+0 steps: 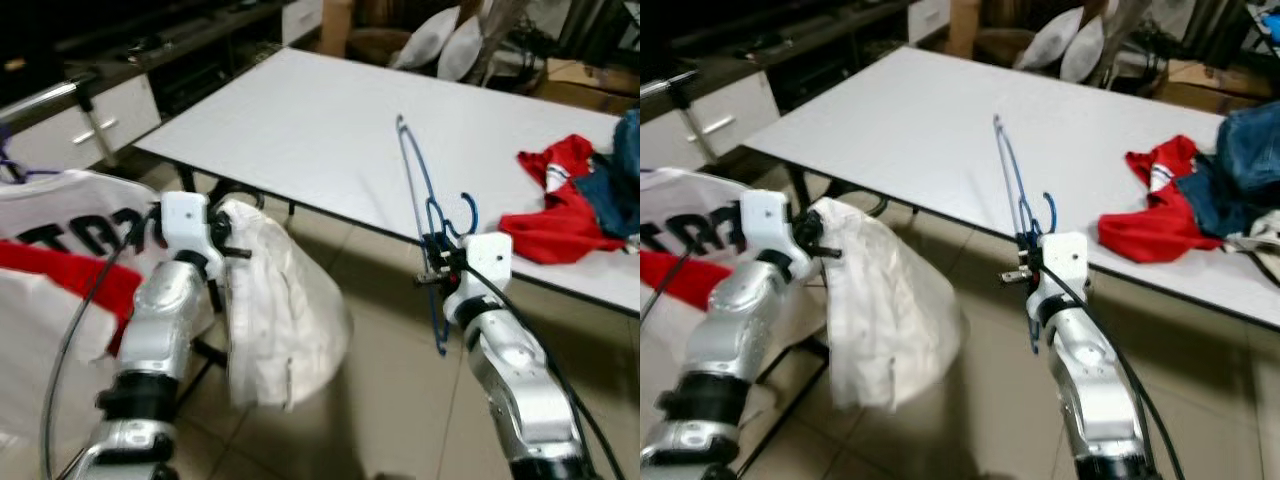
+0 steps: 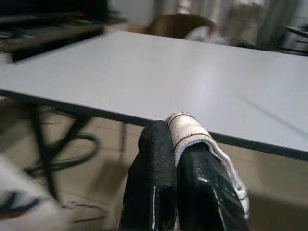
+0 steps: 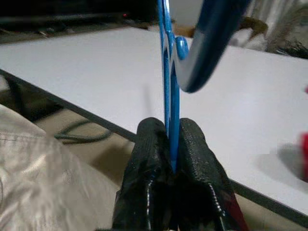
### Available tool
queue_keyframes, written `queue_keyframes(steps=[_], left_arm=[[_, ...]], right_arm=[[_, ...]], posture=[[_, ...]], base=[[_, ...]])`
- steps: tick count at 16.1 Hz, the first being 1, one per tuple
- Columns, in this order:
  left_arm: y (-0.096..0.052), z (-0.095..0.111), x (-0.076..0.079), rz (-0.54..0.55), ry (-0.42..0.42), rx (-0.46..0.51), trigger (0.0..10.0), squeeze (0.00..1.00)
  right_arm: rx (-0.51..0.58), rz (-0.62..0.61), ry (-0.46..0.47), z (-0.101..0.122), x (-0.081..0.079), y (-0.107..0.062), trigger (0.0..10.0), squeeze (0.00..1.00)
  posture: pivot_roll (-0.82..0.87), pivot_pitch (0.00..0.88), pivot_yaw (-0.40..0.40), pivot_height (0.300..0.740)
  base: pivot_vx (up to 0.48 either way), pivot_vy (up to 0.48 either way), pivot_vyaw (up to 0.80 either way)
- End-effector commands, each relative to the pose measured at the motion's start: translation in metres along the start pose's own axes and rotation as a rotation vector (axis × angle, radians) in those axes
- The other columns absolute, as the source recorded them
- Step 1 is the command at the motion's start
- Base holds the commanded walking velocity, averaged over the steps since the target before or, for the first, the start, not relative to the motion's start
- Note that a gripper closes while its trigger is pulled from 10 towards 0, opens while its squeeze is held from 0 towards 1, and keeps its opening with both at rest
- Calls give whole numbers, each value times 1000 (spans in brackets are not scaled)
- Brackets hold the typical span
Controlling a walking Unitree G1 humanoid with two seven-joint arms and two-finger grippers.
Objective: Hang hanger
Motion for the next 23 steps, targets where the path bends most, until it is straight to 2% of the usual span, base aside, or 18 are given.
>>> queue_keyframes(steps=[1, 10, 14, 18, 23], left_arm=[[4, 21, -1, -8, 20, 73, 10000, 0], [4, 22, -3, 8, 15, 73, 10000, 0], [5, 23, -4, 11, 17, 75, 10000, 0], [5, 24, -5, 12, 19, 77, 10000, 0], [9, 42, -14, 26, 23, 119, 10000, 0]], right_arm=[[27, -8, 1, 6, 2, 2, 10000, 0], [29, 0, -5, 7, 1, 3, 10000, 0], [21, 13, 9, 6, -1, 4, 10000, 0], [32, 7, -3, 7, 1, 4, 10000, 0], [49, 32, -21, 10, 2, 4, 10000, 0]], posture=[[-40, 0, -6, 740], [-34, 0, -14, 740], [-35, 0, -11, 740], [-36, 0, -6, 740], [-34, 0, -10, 740]], base=[[371, 0, 0], [368, 0, 0], [368, 0, -734], [368, 0, 0], [368, 0, 0]])
Point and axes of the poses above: a point about 5 cm out from each wrist's last joint towards the gripper, its own y axis pointing out of the wrist towards the gripper, its own z axis along the axis of the wrist's last joint, x = y × z, the point moved 1 cm from there along y, pointing out of the wrist towards the gripper, and after that the axes turned 4 degrees about -y, right-handed, at the moved point
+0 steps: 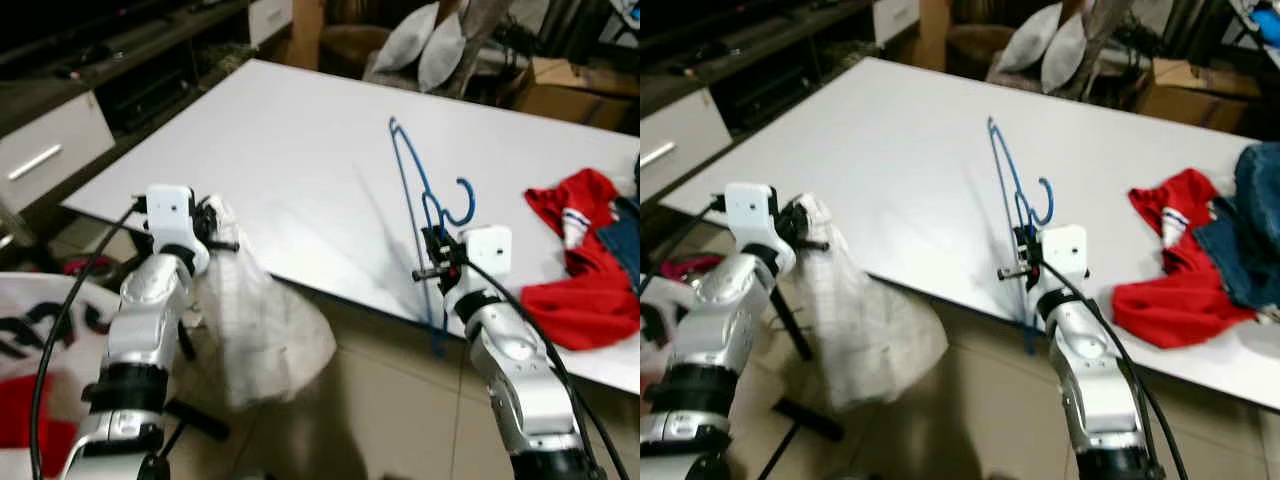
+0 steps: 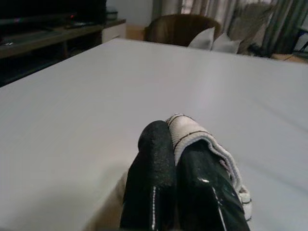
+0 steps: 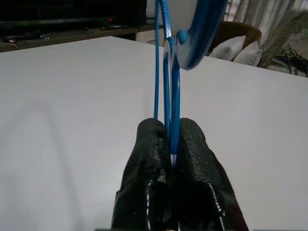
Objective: Hang hanger
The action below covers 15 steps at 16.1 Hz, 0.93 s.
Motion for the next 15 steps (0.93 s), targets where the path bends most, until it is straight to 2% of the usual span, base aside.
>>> queue_keyframes(steps=[1, 4, 5, 6, 7, 8, 9, 10, 11, 13, 14, 15], left_arm=[[12, 32, 14, -66, -7, 112, 10000, 0], [36, 58, 29, -137, -48, 156, 10000, 0], [59, 93, 59, -253, -98, 222, 10000, 0], [67, 114, 78, -316, -114, 260, 10000, 0], [74, 146, 100, -393, -133, 320, 10000, 0], [75, 167, 112, -436, -148, 362, 10000, 0], [74, 208, 128, -497, -205, 449, 10000, 0], [69, 246, 136, -538, -257, 536, 10000, 0], [47, 316, 144, -634, -392, 713, 10000, 0], [45, 326, 139, -658, -443, 741, 10000, 0], [49, 319, 137, -645, -440, 723, 10000, 0], [64, 284, 130, -586, -412, 626, 10000, 0]], right_arm=[[13, -6, -9, 2, 8, -2, 10000, 0], [31, -5, -24, 8, 16, -1, 10000, 0], [35, -18, -38, 8, 21, 0, 10000, 0], [37, -26, -40, 9, 23, 0, 10000, 0], [40, -37, -42, 9, 25, 0, 10000, 0], [41, -42, -42, 10, 26, 0, 10000, 0], [44, -50, -42, 10, 28, 0, 10000, 0], [46, -53, -42, 11, 28, 0, 10000, 0], [52, -59, -47, 12, 30, 0, 10000, 0], [56, -75, -48, 12, 31, -2, 10000, 0], [55, -79, -48, 12, 32, -3, 10000, 0], [53, -90, -48, 11, 34, -3, 10000, 0]], posture=[[-32, 0, -12, 740], [-29, 0, -12, 740], [-31, 0, -9, 740], [-33, 0, -9, 740], [-33, 0, -9, 740], [-33, 0, -9, 740], [-38, 0, -10, 740], [-46, 0, -3, 740], [-60, 0, 10, 740], [-64, 0, 14, 740], [-65, 0, 15, 740], [-60, 0, 11, 740]], base=[[364, 0, 0], [360, 0, 0], [341, 0, 0], [349, 0, 0], [349, 0, 0], [349, 0, 0], [356, 0, 0], [341, 0, 0], [311, 0, 0], [298, 0, 0], [292, 0, 0], [304, 0, 0]])
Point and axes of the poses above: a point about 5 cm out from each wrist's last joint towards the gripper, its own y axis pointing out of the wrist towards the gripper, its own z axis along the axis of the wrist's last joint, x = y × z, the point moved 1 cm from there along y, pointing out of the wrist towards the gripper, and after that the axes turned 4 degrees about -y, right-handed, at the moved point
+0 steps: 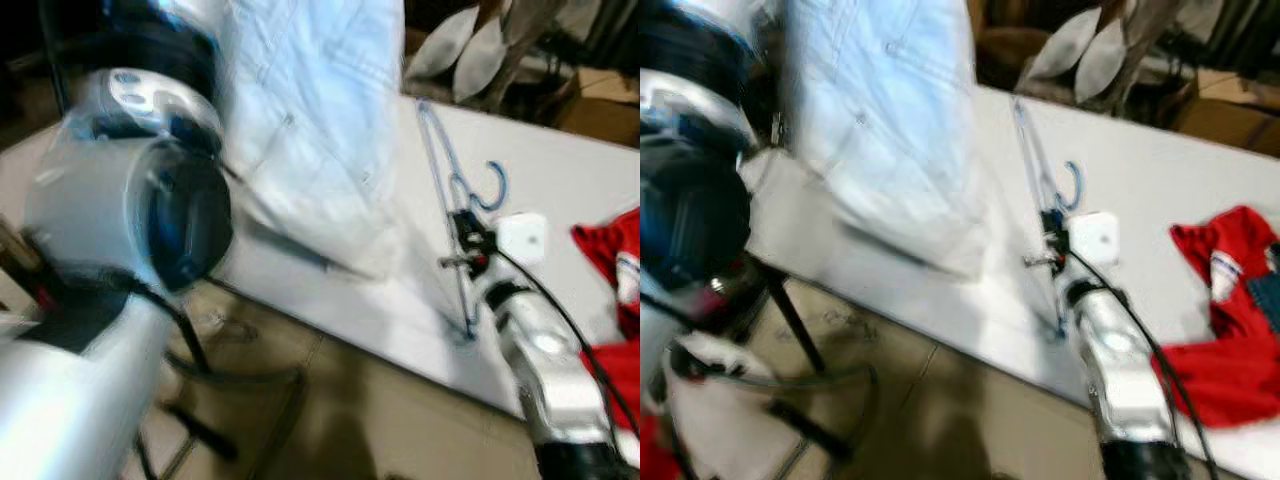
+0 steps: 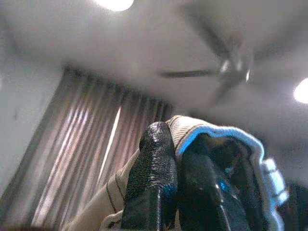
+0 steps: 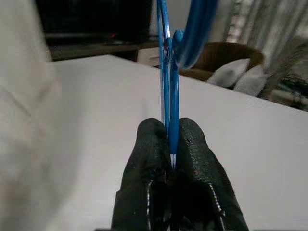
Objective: Hang hanger
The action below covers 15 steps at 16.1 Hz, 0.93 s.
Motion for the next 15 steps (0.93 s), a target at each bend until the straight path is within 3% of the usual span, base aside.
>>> queue_keyframes(steps=[1, 2, 4, 5, 6, 7, 8, 10, 11, 12, 13, 15], left_arm=[[-26, -36, -28, 99, 1, -139, 10000, 0], [-35, -49, -35, 118, 28, -191, 10000, 0], [-93, -113, -58, 167, 124, -448, 10000, 0], [-111, -127, -62, 167, 146, -512, 10000, 0], [-139, -146, -70, 179, 174, -609, 10000, 0], [-172, -163, -78, 174, 284, -741, 10000, 0], [-178, -165, -80, 165, 321, -778, 10000, 0], [-215, -178, -94, 163, 465, -1017, 10000, 0], [-220, -178, -97, 169, 497, -1050, 10000, 0], [-225, -173, -104, 208, 515, -1058, 10000, 90], [-224, -166, -108, 244, 477, -1023, 10000, 1000], [-214, -147, -116, 290, 421, -919, 10000, 1000]], right_arm=[[13, -3, 3, 3, -2, 2, 10000, 0], [11, -5, 2, 3, -1, 2, 10000, 0], [9, -12, 2, 3, -1, 3, 10000, 0], [9, -14, 2, 3, -1, 3, 10000, 0], [9, -18, 3, 3, 0, 2, 10000, 0], [5, -22, 6, 2, 0, 0, 10000, 0], [4, -22, 7, 1, -1, -1, 10000, 0], [-4, -18, 10, -1, -4, 0, 10000, 0], [-4, -17, 10, -1, -4, 0, 10000, 0], [-5, -18, 11, -1, -4, 0, 10000, 0], [-4, -19, 12, -1, -4, 0, 10000, 0], [-4, -23, 14, -1, -4, -1, 10000, 0]], posture=[[-57, 0, 8, 740], [-55, 0, 7, 740], [-56, 0, 10, 740], [-59, 0, 13, 740], [-59, 0, 13, 740], [-52, 0, 10, 740], [-51, 0, 10, 740], [-44, 0, 9, 740], [-45, 0, 10, 740], [-45, 0, 13, 740], [-45, 0, 13, 740], [-45, 0, 16, 740]], base=[[307, 0, 0], [307, 0, 0], [296, 0, 0], [289, 0, 0], [281, 0, 0], [0, 0, 0], [0, 0, 0], [0, 0, 0], [0, 0, 0], [0, 0, 0], [0, 0, 0], [0, 0, 0]])
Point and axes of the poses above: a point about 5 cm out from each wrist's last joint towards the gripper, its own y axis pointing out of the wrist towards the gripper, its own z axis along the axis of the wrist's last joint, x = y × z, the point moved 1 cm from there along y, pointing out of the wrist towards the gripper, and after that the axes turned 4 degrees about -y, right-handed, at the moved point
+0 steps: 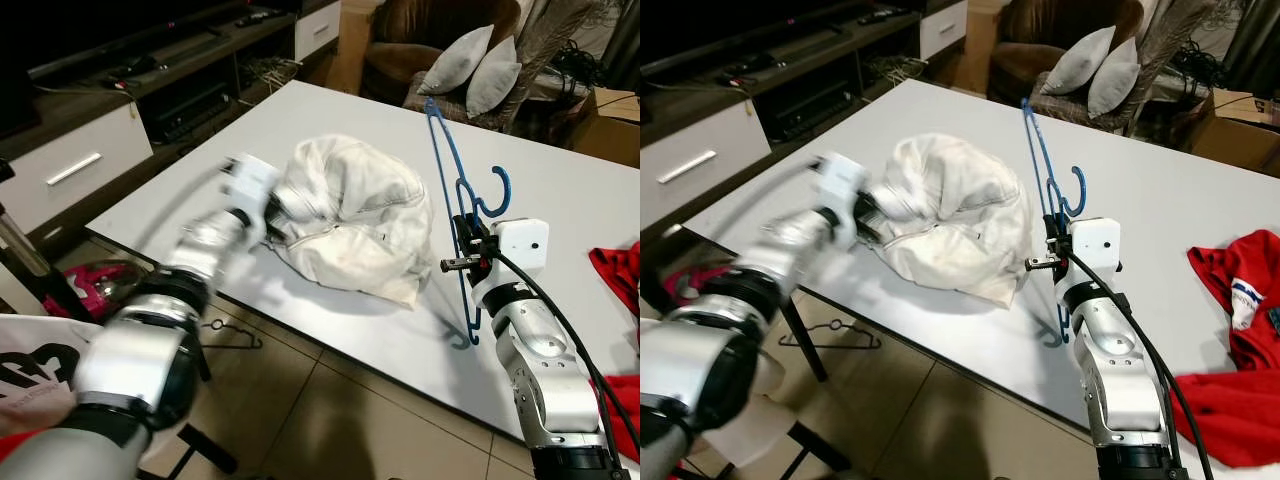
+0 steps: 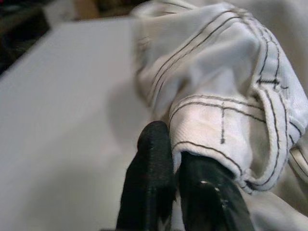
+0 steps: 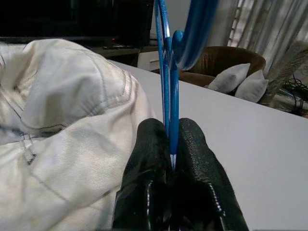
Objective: Hang hanger
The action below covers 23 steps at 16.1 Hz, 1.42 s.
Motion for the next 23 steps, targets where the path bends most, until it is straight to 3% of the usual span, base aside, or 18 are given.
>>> queue_keyframes(steps=[1, 5, 8, 9, 10, 14, 16, 19, 21, 23], left_arm=[[0, 25, -7, 6, -21, 82, 10000, 1000], [-15, 59, -37, 55, -77, 222, 10000, 1000], [-31, 81, -65, 153, -136, 329, 10000, 1000], [-34, 87, -69, 149, -130, 345, 10000, 302], [-36, 90, -71, 147, -126, 356, 10000, 0], [-42, 96, -74, 72, -40, 330, 10000, 0], [-44, 85, -61, -128, 84, 234, 10000, 0], [-51, 65, -47, -310, 136, 170, 10000, 0], [-62, 50, -37, -437, 136, 127, 10000, 0], [-76, 36, -27, -517, 155, 82, 10000, 0]], right_arm=[[-7, -18, 2, -1, 4, -1, 10000, 0], [16, -22, -20, 5, 18, 0, 10000, 0], [66, 106, -44, 22, 29, -6, 10000, 0], [76, 231, -92, 32, 32, -13, 10000, 0], [77, 292, -114, 36, 34, -18, 10000, 0], [27, 537, -183, 52, 46, -42, 10000, 0], [-95, 746, -200, 49, 42, -61, 10000, 0], [-251, 927, -217, 26, 22, -71, 10000, 0], [-322, 912, -262, 12, 18, -65, 10000, 0], [-387, 783, -354, 0, 30, -49, 10000, 0]], posture=[[-45, 0, 16, 740], [-43, 0, 14, 740], [-40, 0, 12, 740], [-42, 0, 14, 740], [-44, 0, 15, 740], [-49, 0, 19, 740], [-61, 0, 29, 740], [-59, 0, 18, 740], [-50, 0, 8, 740], [-39, 0, -4, 740]], base=[[0, 0, 0], [0, 0, 0], [0, 0, 0], [0, 0, 0], [0, 0, 0], [0, 0, 0], [0, 0, 0], [0, 0, 0], [0, 0, 0], [0, 0, 0]])
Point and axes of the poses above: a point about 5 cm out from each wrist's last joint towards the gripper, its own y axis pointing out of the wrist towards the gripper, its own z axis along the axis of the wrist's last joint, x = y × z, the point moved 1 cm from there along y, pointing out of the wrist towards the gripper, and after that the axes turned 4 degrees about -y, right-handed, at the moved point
